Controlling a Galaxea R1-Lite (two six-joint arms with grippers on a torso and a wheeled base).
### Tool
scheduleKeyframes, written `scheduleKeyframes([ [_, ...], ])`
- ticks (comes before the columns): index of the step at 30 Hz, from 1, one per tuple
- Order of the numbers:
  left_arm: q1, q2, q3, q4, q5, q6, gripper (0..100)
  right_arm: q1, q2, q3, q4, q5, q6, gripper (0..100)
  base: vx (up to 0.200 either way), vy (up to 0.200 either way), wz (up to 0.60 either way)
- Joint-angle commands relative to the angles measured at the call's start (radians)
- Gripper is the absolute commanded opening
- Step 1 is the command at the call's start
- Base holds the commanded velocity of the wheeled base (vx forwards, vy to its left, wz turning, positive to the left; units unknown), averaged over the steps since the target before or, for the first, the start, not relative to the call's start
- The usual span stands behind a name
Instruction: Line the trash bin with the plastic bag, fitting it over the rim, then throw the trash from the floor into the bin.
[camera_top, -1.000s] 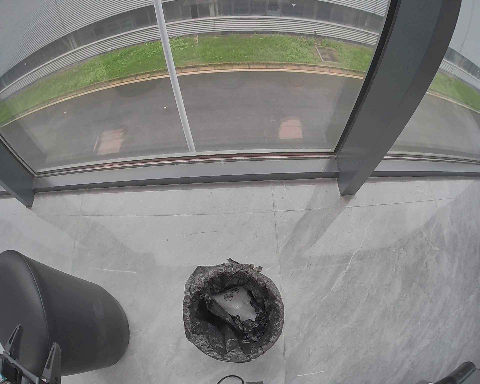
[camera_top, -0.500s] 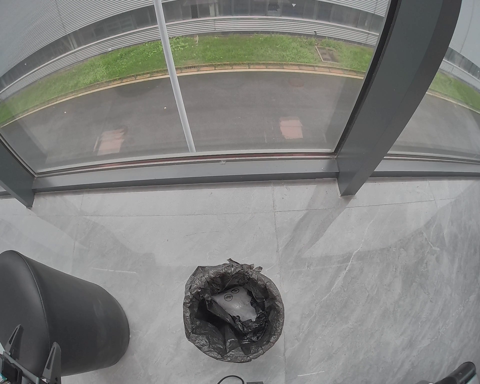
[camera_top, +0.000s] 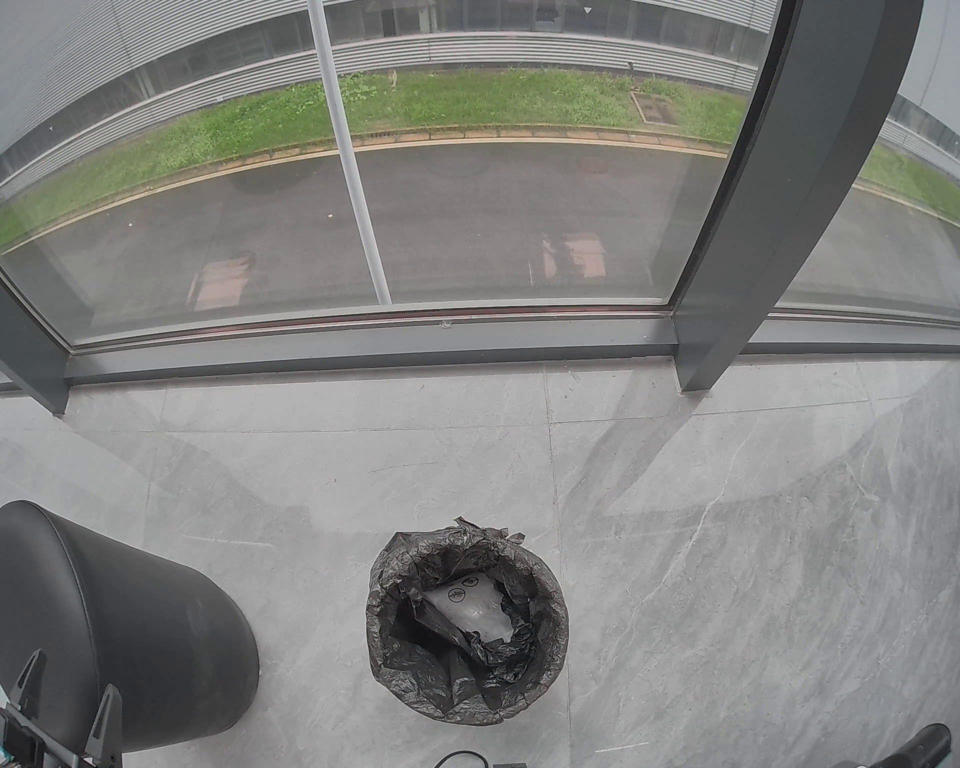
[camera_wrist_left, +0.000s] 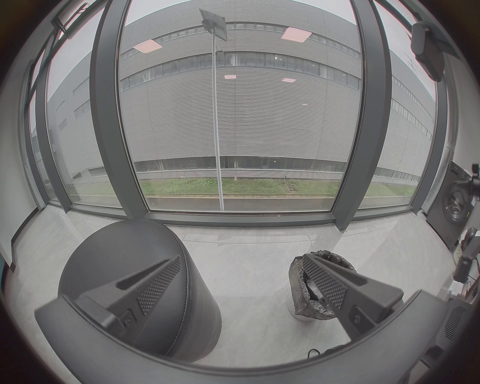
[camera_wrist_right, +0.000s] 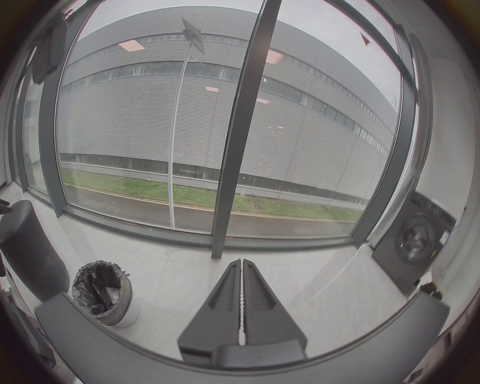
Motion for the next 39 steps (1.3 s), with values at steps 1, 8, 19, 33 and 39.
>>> scheduleKeyframes([
  [1, 0.0, -0.016, 0.018, -0.001, 0.0, 0.0, 100, 0.006, -0.066, 0.328, -0.206, 0.062, 0.132, 0, 0.0, 0.0, 0.0],
  [8, 0.0, -0.015, 0.018, -0.001, 0.001, 0.0, 100, 0.004, -0.066, 0.328, -0.206, 0.063, 0.18, 0, 0.0, 0.0, 0.0],
  [19, 0.0, -0.015, 0.018, -0.001, 0.0, 0.0, 100, 0.004, -0.066, 0.327, -0.191, 0.1, 0.209, 0, 0.0, 0.0, 0.0],
  [33, 0.0, -0.015, 0.018, -0.001, 0.0, 0.0, 100, 0.004, -0.066, 0.327, -0.137, 0.188, 0.112, 0, 0.0, 0.0, 0.0],
  [39, 0.0, -0.015, 0.018, -0.001, 0.0, 0.0, 100, 0.004, -0.064, 0.328, -0.137, 0.209, 0.128, 0, 0.0, 0.0, 0.0],
])
